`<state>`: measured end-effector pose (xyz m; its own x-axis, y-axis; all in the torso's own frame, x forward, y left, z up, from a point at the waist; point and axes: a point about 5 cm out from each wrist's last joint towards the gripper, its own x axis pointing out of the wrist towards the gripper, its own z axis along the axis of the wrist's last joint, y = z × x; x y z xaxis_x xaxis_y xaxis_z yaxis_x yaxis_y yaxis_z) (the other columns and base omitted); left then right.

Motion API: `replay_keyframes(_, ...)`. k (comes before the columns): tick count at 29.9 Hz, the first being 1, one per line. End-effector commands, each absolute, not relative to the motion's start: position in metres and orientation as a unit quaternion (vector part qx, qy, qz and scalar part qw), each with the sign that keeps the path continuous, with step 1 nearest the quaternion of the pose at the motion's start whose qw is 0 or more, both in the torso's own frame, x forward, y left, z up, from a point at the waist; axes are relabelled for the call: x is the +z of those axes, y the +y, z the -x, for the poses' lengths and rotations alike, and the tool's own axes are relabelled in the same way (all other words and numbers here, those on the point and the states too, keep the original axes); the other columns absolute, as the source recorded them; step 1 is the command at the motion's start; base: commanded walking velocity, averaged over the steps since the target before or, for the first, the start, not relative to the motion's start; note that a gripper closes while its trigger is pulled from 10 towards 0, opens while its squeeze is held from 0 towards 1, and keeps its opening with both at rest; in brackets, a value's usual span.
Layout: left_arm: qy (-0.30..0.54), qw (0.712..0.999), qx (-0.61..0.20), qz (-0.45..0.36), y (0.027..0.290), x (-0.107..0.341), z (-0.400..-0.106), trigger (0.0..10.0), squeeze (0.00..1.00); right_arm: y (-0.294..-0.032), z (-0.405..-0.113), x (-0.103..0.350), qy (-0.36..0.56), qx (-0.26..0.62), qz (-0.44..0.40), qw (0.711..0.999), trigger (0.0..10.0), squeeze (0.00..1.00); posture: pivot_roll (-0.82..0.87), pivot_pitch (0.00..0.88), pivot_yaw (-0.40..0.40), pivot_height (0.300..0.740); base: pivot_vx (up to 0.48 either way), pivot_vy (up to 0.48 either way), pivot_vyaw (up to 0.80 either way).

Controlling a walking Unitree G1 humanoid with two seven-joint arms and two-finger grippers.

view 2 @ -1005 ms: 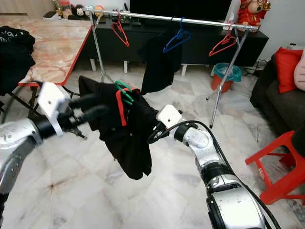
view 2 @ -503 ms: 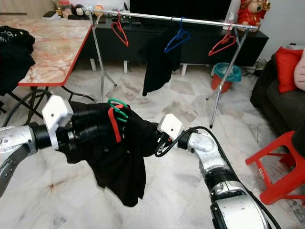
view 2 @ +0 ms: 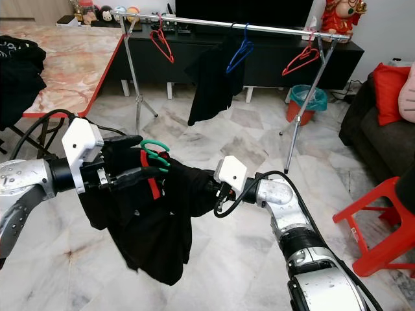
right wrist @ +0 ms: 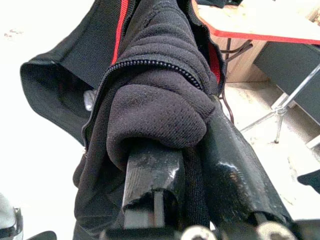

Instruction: Hang hanger

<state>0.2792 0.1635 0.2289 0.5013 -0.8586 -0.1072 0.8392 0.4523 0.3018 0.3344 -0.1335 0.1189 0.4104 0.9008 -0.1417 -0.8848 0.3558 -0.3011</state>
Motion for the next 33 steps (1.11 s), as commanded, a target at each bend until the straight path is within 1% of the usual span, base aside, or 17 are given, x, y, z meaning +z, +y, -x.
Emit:
replay_keyframes(1, -0.03, 0.842, -0.51, -0.174, 0.162, 0.233, -0.275, 10.0, 1.0, -0.135, -0.336, 0.128, -0.044, 0.537, 0.166, 0.826, 10.0, 0.0, 0.11, 0.0, -0.072, 0.74, 0.0, 0.0, 0.0)
replay_keyframes(2, -0.027, 0.84, -0.513, -0.175, 0.162, 0.232, -0.275, 10.0, 0.47, -0.135, -0.336, 0.128, -0.044, 0.537, 0.166, 0.826, 10.0, 0.0, 0.11, 0.0, -0.072, 0.74, 0.0, 0.0, 0.0)
replay_keyframes(3, -0.014, 0.833, -0.523, -0.181, 0.161, 0.228, -0.273, 10.0, 0.03, -0.134, -0.336, 0.128, -0.045, 0.54, 0.164, 0.825, 10.0, 0.0, 0.11, 0.0, -0.071, 0.74, 0.0, 0.0, 0.0)
replay_keyframes(4, -0.008, 0.83, -0.528, -0.182, 0.16, 0.225, -0.272, 10.0, 0.0, -0.133, -0.336, 0.129, -0.046, 0.541, 0.163, 0.824, 10.0, 0.0, 0.11, 0.0, -0.071, 0.74, 0.0, 0.0, 0.0)
replay_keyframes(12, 0.004, 0.827, -0.53, -0.188, 0.15, 0.21, -0.276, 10.0, 0.0, -0.13, -0.331, 0.13, -0.048, 0.572, 0.156, 0.804, 10.0, 0.0, 0.1, 0.0, -0.07, 0.74, 0.0, 0.0, 0.0)
replay_keyframes(14, 0.006, 0.826, -0.53, -0.19, 0.149, 0.207, -0.276, 10.0, 0.0, -0.13, -0.331, 0.131, -0.049, 0.573, 0.157, 0.803, 10.0, 0.0, 0.1, 0.0, -0.07, 0.74, 0.0, 0.0, 0.0)
replay_keyframes(19, 0.012, 0.829, -0.522, -0.201, 0.149, 0.202, -0.278, 10.0, 0.0, -0.131, -0.33, 0.131, -0.047, 0.576, 0.156, 0.801, 10.0, 0.0, 0.1, 0.0, -0.07, 0.74, 0.0, 0.0, 0.0)
replay_keyframes(20, 0.012, 0.833, -0.509, -0.214, 0.151, 0.2, -0.281, 10.0, 0.0, -0.131, -0.33, 0.131, -0.048, 0.578, 0.156, 0.8, 10.0, 0.0, 0.1, 0.0, -0.071, 0.74, 0.0, 0.0, 0.0)
replay_keyframes(23, -0.006, 0.848, -0.484, -0.217, 0.153, 0.203, -0.287, 10.0, 0.0, -0.13, -0.329, 0.132, -0.048, 0.581, 0.155, 0.798, 10.0, 0.0, 0.1, 0.0, -0.071, 0.74, 0.0, 0.0, 0.0)
replay_keyframes(25, -0.01, 0.851, -0.477, -0.218, 0.153, 0.204, -0.288, 10.0, 0.0, -0.13, -0.329, 0.132, -0.048, 0.581, 0.155, 0.798, 10.0, 0.0, 0.1, 0.0, -0.071, 0.74, 0.0, 0.0, 0.0)
replay_keyframes(30, 0.003, 0.846, -0.486, -0.219, 0.153, 0.2, -0.288, 10.0, 0.0, -0.129, -0.329, 0.132, -0.048, 0.584, 0.153, 0.796, 10.0, 0.0, 0.1, 0.0, -0.071, 0.74, 0.0, 0.0, 0.0)
replay_keyframes(31, 0.003, 0.844, -0.491, -0.213, 0.152, 0.199, -0.287, 2.6, 0.0, -0.129, -0.328, 0.132, -0.048, 0.585, 0.153, 0.795, 10.0, 0.0, 0.1, 0.0, -0.071, 0.74, 0.0, 0.0, 0.0)
replay_keyframes(32, 0.003, 0.844, -0.494, -0.209, 0.151, 0.198, -0.286, 0.0, 0.0, -0.129, -0.328, 0.132, -0.047, 0.585, 0.153, 0.795, 10.0, 0.0, 0.1, 0.0, -0.071, 0.74, 0.0, 0.0, 0.0)
replay_keyframes(33, 0.003, 0.843, -0.496, -0.208, 0.151, 0.198, -0.286, 0.0, 0.0, -0.13, -0.328, 0.132, -0.047, 0.585, 0.153, 0.795, 10.0, 0.0, 0.1, 0.0, -0.071, 0.74, 0.0, 0.0, 0.0)
